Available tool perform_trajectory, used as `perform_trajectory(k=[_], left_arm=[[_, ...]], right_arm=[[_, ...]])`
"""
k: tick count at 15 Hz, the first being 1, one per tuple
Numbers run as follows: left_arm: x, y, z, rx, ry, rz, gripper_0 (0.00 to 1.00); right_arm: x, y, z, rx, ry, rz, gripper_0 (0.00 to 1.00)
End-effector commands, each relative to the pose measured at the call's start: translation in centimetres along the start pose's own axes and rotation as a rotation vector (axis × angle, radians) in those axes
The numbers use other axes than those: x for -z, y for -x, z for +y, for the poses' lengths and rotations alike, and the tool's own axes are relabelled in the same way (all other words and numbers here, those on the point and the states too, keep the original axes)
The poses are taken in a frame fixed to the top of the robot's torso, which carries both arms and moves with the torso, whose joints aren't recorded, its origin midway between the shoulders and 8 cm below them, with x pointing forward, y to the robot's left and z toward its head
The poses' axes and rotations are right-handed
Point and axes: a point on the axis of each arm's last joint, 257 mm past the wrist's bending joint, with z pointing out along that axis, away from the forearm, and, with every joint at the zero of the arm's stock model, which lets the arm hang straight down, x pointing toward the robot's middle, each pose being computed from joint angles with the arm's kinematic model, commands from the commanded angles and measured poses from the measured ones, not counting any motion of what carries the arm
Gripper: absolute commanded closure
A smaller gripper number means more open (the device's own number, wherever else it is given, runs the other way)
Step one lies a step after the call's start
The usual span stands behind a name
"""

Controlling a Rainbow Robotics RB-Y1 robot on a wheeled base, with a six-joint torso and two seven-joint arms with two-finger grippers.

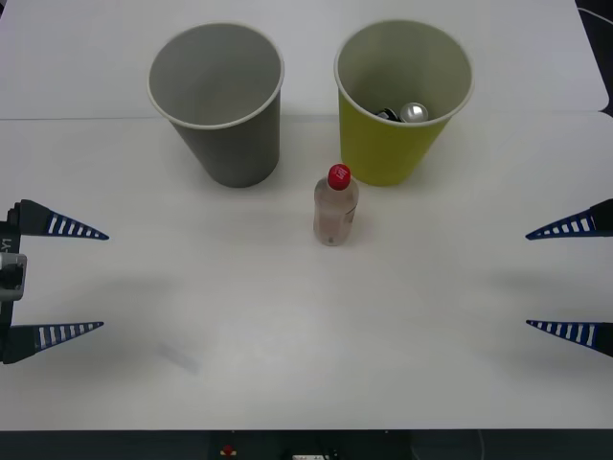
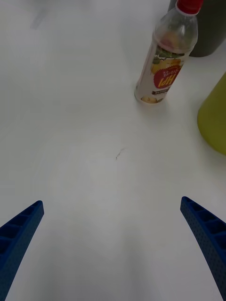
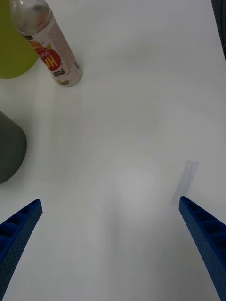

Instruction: Put the can into the green bin and the plastic bottle into the gray bin

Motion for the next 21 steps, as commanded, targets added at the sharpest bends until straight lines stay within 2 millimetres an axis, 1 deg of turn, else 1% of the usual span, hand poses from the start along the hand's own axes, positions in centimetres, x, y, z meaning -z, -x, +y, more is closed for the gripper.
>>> perform_trajectory(k=[1, 2, 7, 13, 18, 21], left_arm=[[0.0, 0.0, 0.0, 0.000, 0.000, 0.000, 0.00], [0.0, 0.0, 0.0, 0.000, 0.000, 0.000, 0.00], [0.0, 0.0, 0.0, 0.000, 0.000, 0.000, 0.00], [0.0, 0.0, 0.0, 0.000, 0.000, 0.000, 0.00], [0.0, 0.0, 0.0, 0.000, 0.000, 0.000, 0.00], [0.0, 0.0, 0.0, 0.000, 0.000, 0.000, 0.00]], right_arm=[[0.0, 0.0, 0.0, 0.000, 0.000, 0.000, 0.00], [-1.0, -0.4, 1.1, -0.038, 0.004, -0.021, 0.00], [-1.6, -0.2, 0.7, -0.066, -0.029, -0.053, 0.00], [-3.9, 0.6, 1.1, -0.170, -0.096, -0.170, 0.00], [-5.1, 0.3, 1.1, -0.257, -0.145, -0.236, 0.00], [-6.4, 0.3, 1.0, -0.316, -0.185, -0.294, 0.00]])
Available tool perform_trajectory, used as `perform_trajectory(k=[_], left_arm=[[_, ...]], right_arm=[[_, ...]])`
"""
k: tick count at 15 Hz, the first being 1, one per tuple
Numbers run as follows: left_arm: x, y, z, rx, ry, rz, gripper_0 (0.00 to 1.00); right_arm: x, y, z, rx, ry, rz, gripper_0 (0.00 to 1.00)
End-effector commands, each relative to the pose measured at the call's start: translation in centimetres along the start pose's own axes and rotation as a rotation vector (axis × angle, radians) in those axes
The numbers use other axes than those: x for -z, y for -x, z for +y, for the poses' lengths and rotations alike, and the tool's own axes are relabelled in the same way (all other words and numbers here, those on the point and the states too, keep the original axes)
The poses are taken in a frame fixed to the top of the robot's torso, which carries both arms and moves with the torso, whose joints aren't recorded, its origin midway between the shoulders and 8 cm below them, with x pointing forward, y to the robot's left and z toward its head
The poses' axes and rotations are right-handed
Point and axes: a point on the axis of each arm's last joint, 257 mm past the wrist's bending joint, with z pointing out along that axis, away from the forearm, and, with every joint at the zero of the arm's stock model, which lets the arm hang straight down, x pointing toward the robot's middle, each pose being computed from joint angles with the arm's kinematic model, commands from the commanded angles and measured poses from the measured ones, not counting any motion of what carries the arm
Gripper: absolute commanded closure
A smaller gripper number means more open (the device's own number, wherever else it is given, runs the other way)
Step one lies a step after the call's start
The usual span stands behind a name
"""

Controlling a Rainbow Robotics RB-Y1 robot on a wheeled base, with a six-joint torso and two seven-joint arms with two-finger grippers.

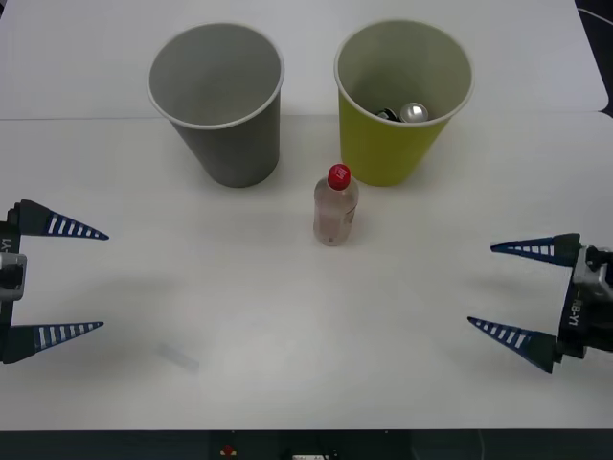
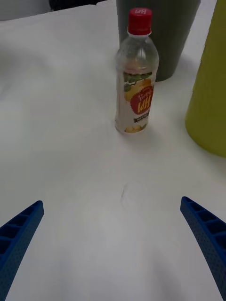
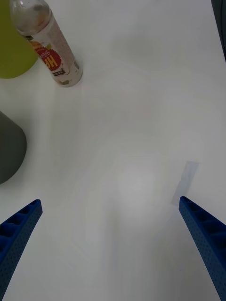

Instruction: Put the can into the green bin and the plastic bottle into the gray bin

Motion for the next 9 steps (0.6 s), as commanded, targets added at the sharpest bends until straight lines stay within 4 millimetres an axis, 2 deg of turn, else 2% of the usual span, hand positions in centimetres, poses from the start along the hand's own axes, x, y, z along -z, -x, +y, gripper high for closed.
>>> perform_trajectory(k=[1, 5, 9], left_arm=[[0.0, 0.0, 0.0, 0.000, 0.000, 0.000, 0.00], [0.0, 0.0, 0.0, 0.000, 0.000, 0.000, 0.00], [0.0, 0.0, 0.0, 0.000, 0.000, 0.000, 0.00]], right_arm=[[-1.2, -0.5, 0.1, -0.050, -0.033, -0.051, 0.00], [-2.4, -1.4, -0.5, -0.043, -0.072, -0.100, 0.00], [-4.6, -1.5, -0.5, -0.101, -0.052, -0.167, 0.00]])
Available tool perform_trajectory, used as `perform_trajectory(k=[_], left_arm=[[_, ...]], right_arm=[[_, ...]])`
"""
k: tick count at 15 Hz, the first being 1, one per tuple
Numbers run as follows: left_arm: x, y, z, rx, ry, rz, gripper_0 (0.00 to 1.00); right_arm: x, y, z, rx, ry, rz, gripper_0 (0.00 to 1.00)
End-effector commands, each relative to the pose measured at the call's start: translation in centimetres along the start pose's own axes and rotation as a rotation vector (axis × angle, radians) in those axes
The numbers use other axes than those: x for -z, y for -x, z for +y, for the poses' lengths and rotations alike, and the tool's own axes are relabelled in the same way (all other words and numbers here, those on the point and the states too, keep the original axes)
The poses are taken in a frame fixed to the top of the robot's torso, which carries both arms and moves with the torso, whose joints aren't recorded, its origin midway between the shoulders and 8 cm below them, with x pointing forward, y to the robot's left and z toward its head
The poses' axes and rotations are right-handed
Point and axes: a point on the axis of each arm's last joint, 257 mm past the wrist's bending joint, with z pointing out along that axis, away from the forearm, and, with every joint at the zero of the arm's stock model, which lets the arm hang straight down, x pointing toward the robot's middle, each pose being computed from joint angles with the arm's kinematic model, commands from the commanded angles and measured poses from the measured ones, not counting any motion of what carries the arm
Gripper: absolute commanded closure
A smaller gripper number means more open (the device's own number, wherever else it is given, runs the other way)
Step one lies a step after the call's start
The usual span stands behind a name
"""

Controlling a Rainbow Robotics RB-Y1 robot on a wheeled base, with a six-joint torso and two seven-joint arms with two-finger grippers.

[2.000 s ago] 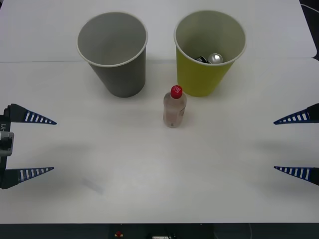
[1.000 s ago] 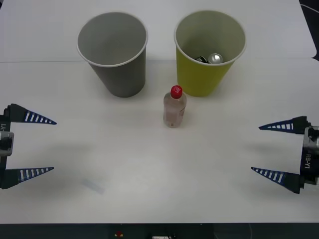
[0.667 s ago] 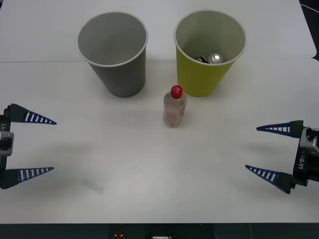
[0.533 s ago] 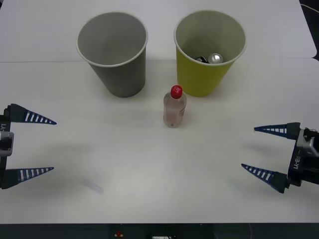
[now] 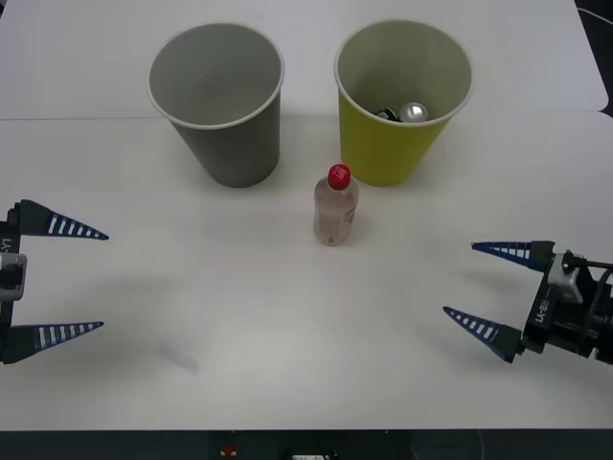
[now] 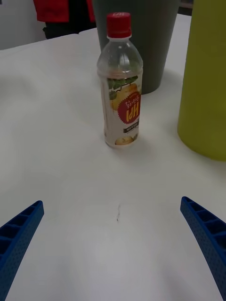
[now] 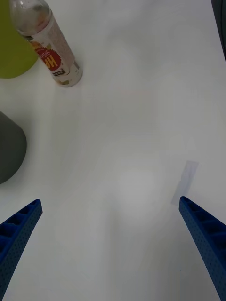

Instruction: Put the can into the green bin and the plastic bottle into the gray bin

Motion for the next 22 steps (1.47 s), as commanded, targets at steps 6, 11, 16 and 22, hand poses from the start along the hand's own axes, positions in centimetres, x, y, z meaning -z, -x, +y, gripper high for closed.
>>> perform_trajectory(k=[6, 11, 16, 22], left_arm=[[0.0, 0.0, 0.0, 0.000, 0.000, 0.000, 0.00], [0.0, 0.0, 0.0, 0.000, 0.000, 0.000, 0.00], [0.0, 0.0, 0.0, 0.000, 0.000, 0.000, 0.00], [0.0, 0.0, 0.0, 0.000, 0.000, 0.000, 0.00]], right_arm=[[-4.5, -0.2, 0.2, -0.052, -0.002, -0.103, 0.00], [-7.7, 0.3, -0.3, -0.047, -0.017, -0.155, 0.00], [-10.5, 1.8, -0.5, -0.007, -0.040, -0.178, 0.00], [-12.9, 3.6, -1.6, 0.035, -0.073, -0.195, 0.00]])
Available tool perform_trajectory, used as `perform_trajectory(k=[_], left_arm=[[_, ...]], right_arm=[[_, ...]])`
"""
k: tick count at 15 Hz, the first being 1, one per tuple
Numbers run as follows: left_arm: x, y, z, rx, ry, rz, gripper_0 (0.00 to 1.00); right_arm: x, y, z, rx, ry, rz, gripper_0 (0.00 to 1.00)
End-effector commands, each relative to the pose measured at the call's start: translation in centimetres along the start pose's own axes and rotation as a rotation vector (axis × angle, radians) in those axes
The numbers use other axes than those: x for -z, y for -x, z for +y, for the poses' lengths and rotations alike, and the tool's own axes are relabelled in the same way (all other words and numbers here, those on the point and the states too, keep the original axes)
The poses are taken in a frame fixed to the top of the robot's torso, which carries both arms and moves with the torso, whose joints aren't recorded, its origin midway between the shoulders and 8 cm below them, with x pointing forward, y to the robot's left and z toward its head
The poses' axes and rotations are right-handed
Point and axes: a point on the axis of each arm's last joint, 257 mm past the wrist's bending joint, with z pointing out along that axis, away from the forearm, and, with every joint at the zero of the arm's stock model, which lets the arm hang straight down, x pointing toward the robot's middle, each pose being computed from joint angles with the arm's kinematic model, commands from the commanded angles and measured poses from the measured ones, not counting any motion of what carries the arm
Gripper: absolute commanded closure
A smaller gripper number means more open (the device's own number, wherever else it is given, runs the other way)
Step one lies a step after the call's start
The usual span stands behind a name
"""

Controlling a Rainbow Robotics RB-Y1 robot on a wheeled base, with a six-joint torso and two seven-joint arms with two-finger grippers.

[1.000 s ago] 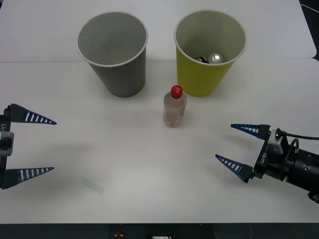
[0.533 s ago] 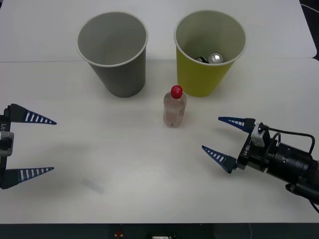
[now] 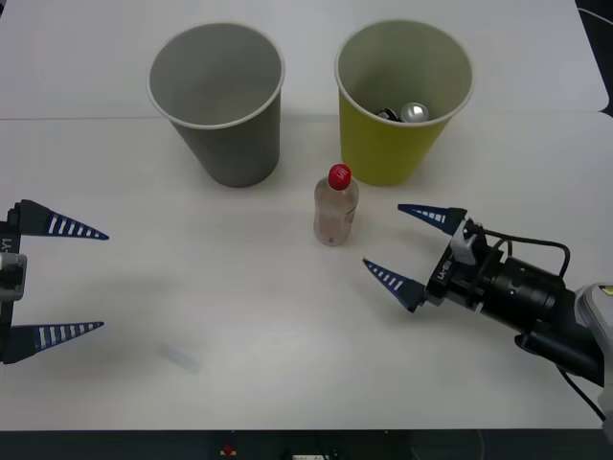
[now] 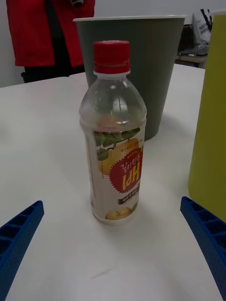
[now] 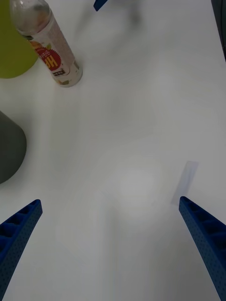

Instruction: Put the can into the green bin and the plastic bottle into the gray bin

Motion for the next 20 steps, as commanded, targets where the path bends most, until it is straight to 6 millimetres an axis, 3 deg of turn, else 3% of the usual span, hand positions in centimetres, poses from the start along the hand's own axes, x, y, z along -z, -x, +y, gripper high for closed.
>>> perform_trajectory(k=[1, 14, 20], left_arm=[[0.0, 0.0, 0.0, 0.000, 0.000, 0.000, 0.00], [0.0, 0.0, 0.0, 0.000, 0.000, 0.000, 0.00], [0.0, 0.0, 0.0, 0.000, 0.000, 0.000, 0.00]], right_arm=[[-1.3, 0.5, -0.5, 0.018, -0.019, -0.003, 0.00], [-7.4, 1.2, -1.0, 0.011, -0.005, -0.040, 0.00], [-9.0, 2.1, -0.3, 0.016, -0.011, -0.063, 0.00]])
